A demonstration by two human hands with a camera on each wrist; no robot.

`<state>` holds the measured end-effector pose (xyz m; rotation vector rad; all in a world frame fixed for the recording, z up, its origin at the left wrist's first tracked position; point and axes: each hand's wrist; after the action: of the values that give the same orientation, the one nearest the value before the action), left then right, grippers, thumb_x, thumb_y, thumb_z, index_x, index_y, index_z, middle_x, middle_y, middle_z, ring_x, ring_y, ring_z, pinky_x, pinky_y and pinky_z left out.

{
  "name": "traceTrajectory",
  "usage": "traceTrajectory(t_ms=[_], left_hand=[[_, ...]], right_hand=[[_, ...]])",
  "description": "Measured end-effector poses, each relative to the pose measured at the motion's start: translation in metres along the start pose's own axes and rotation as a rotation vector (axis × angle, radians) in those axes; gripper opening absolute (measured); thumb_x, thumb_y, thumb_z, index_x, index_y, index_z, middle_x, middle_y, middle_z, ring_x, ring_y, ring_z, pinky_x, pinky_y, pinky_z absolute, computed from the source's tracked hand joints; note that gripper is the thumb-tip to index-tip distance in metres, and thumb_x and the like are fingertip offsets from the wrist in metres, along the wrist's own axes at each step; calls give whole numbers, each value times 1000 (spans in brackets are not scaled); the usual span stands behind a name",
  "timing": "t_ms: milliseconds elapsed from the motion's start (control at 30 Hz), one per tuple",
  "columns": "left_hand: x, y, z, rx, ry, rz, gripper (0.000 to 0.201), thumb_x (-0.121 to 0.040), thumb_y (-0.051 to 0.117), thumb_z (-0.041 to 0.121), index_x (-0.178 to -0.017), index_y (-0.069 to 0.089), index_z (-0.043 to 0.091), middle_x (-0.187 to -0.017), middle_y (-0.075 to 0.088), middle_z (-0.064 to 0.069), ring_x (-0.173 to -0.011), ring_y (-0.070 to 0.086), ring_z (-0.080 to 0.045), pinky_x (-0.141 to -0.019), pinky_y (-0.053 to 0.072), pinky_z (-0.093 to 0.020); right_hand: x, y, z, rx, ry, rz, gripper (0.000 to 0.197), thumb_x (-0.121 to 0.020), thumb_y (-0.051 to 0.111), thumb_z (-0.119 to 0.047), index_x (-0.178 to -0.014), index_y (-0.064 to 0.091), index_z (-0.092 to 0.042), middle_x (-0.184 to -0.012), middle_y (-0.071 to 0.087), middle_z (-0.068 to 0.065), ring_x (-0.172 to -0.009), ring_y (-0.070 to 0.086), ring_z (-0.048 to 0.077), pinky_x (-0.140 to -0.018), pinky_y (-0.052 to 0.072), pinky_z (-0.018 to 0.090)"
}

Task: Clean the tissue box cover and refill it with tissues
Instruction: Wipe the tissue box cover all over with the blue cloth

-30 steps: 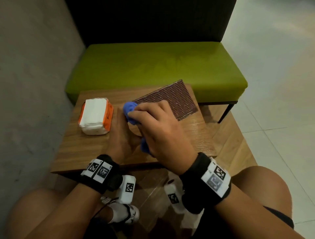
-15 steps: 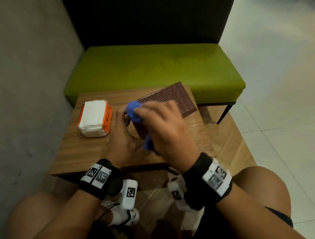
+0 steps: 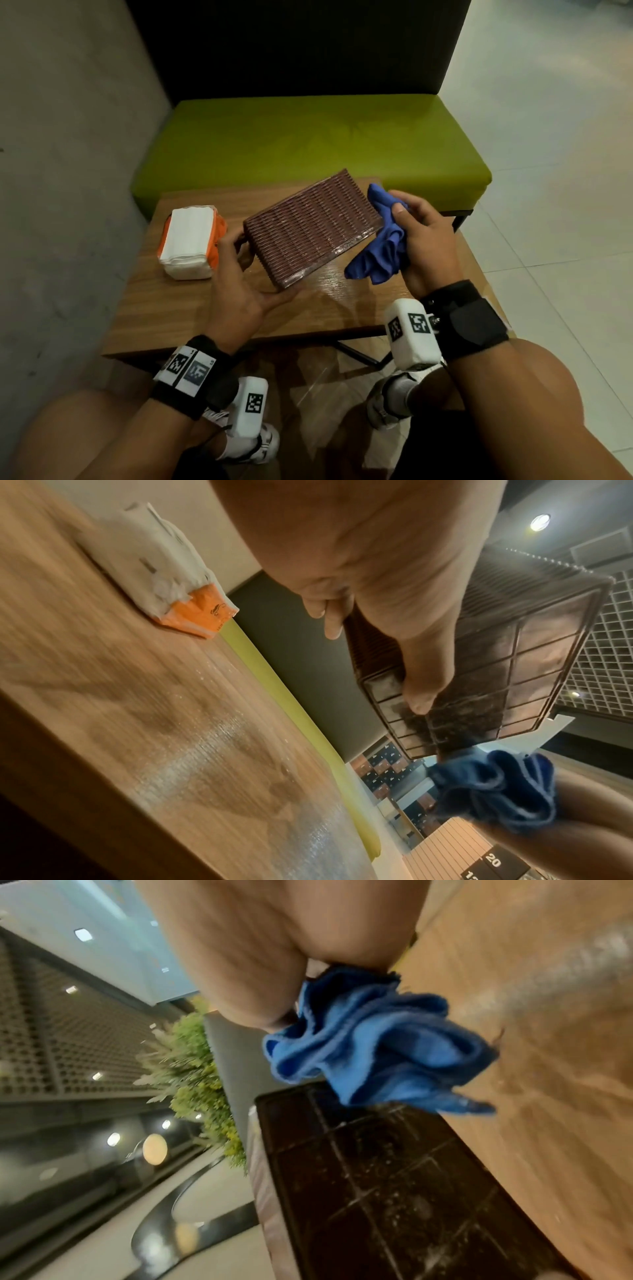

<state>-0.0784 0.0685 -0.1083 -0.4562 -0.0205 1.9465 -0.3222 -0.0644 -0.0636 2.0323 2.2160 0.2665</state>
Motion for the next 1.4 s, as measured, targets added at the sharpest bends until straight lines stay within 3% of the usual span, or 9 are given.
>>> traceTrajectory(t_ms=[67, 167, 267, 400, 533, 700, 833, 1200, 1400], left_hand=[[0, 2, 3, 25, 14, 4, 114, -54, 103, 20, -141, 36, 50, -147, 51, 29, -141, 56, -11, -109, 59, -43], [0, 4, 1, -9, 65, -10, 115, -58, 104, 32, -145, 32, 54, -148, 51, 34, -143, 56, -11, -116, 52, -52], [0, 2, 1, -55, 30, -42, 120, -58, 102, 49, -149, 25, 60, -154, 47, 29, -146, 52, -7, -121, 48, -50], [1, -5, 2, -74, -44, -145, 132, -61, 91, 78, -164, 16, 42, -163, 44, 8, -150, 47, -5, -123, 44, -44], [-6, -11, 4, -154, -50, -155, 103, -65, 84, 83, -150, 30, 63, -159, 46, 11, -148, 45, -4, -125, 40, -49], [-13, -21, 2, -222, -73, -145, 126, -60, 100, 59, -161, 26, 42, -151, 41, 32, -149, 44, -3, -126, 36, -39], [-17, -16, -6, -470, -22, -199, 119, -60, 94, 65, -156, 31, 33, -151, 47, 4, -142, 48, -19, -120, 44, -55], [-12, -9, -39, -252, -84, -117, 115, -63, 103, 52, -155, 38, 30, -154, 52, 2, -140, 58, -15, -115, 53, -49], [-9, 4, -33, -232, -98, 1, 115, -56, 100, 52, -149, 43, 16, -148, 59, -10, -133, 65, -20, -107, 57, -46]], right_hand=[[3, 3, 4, -110, 182, -13, 26, -110, 52, -8, -132, 64, -3, -110, 72, 8, -82, 69, 21, -70, 58, 34], [6, 11, 9, -238, 340, -54, 24, -110, 48, -2, -127, 64, -7, -119, 75, 21, -100, 73, 36, -84, 64, 45], [6, 14, 7, -295, 352, -30, 22, -111, 47, -5, -124, 65, -7, -126, 73, 22, -106, 73, 38, -89, 64, 48], [6, 13, 7, -247, 285, -9, 19, -112, 49, -10, -120, 65, -10, -129, 71, 23, -96, 73, 31, -79, 63, 43], [7, 12, 8, -162, 151, 24, 19, -111, 51, -10, -119, 67, -12, -134, 68, 22, -105, 71, 33, -89, 61, 48], [12, 14, 2, -7, -40, 12, 19, -110, 54, -10, -121, 69, -11, -132, 70, 13, -123, 66, 37, -107, 55, 56], [24, 22, -7, 135, -209, 4, 20, -109, 55, -8, -122, 69, -10, -130, 70, 7, -122, 67, 21, -104, 56, 42], [61, 41, -24, 573, -639, -99, 32, -106, 61, -8, -137, 63, -10, -131, 65, -2, -125, 61, 13, -106, 51, 36], [96, 64, -22, 821, -898, -119, 27, -99, 63, 4, -124, 73, -2, -125, 71, 9, -106, 56, 25, -92, 45, 35]])
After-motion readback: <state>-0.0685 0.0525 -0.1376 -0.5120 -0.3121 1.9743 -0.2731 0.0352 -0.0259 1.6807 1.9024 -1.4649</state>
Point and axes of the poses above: each hand's wrist, its own x-axis away from the middle knuckle, its own y-axis out of the palm, z = x × y
